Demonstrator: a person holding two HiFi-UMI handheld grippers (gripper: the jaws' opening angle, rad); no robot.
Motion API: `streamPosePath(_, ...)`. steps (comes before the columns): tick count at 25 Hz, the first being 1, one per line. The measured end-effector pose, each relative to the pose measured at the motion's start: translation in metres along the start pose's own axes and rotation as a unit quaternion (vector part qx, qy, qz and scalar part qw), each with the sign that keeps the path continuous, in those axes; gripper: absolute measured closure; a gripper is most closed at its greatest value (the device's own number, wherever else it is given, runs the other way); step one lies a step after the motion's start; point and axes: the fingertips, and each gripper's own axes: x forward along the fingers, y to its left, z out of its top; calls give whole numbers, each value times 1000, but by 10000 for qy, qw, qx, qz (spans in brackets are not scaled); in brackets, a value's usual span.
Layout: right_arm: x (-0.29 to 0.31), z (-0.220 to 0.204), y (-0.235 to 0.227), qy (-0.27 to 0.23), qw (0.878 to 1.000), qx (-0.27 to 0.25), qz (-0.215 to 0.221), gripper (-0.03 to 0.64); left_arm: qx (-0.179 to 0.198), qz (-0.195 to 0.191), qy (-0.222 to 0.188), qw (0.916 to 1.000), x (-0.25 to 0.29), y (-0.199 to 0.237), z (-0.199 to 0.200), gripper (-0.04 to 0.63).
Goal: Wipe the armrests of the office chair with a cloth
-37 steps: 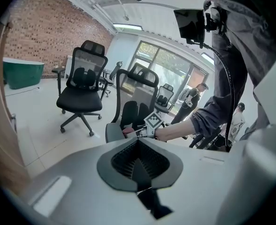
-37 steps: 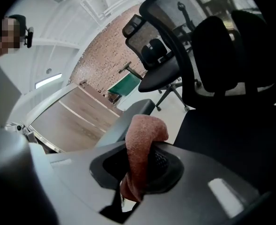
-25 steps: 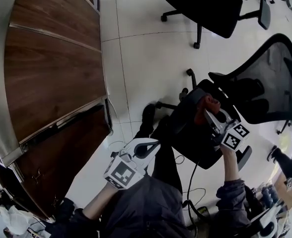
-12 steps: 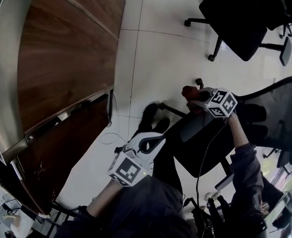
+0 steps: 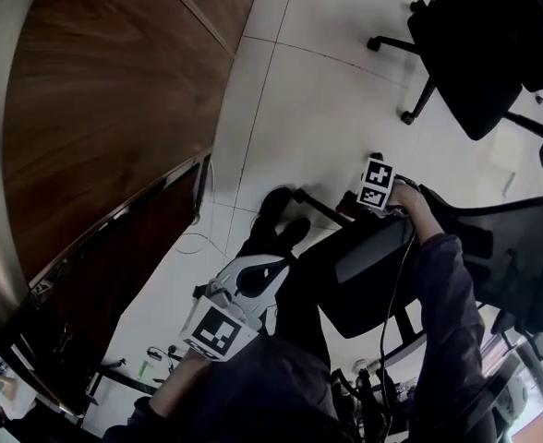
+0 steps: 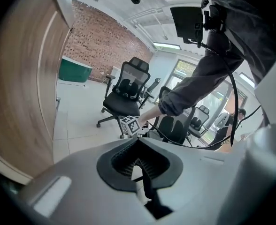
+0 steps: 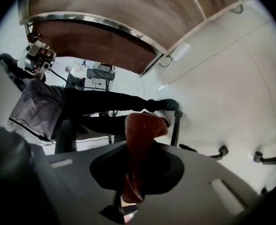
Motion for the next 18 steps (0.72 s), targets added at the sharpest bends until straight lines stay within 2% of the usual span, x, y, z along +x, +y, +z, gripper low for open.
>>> streamPosePath(7, 23, -8, -66, 515, 9946, -148, -887, 565, -187, 133, 167, 9996, -1, 11, -8, 580)
streamPosePath(9, 33, -14, -73, 780, 9916, -262, -997, 565, -188, 148, 197, 9995, -1, 13, -8, 580)
streamPosePath(12, 44, -16, -66, 972, 9911, -404, -817, 565, -183, 176, 219, 9994, 1, 13, -9, 580)
streamPosePath(18, 11, -9, -17, 501, 9962, -632, -314, 565, -54, 36, 158, 9999, 4, 2, 3, 578)
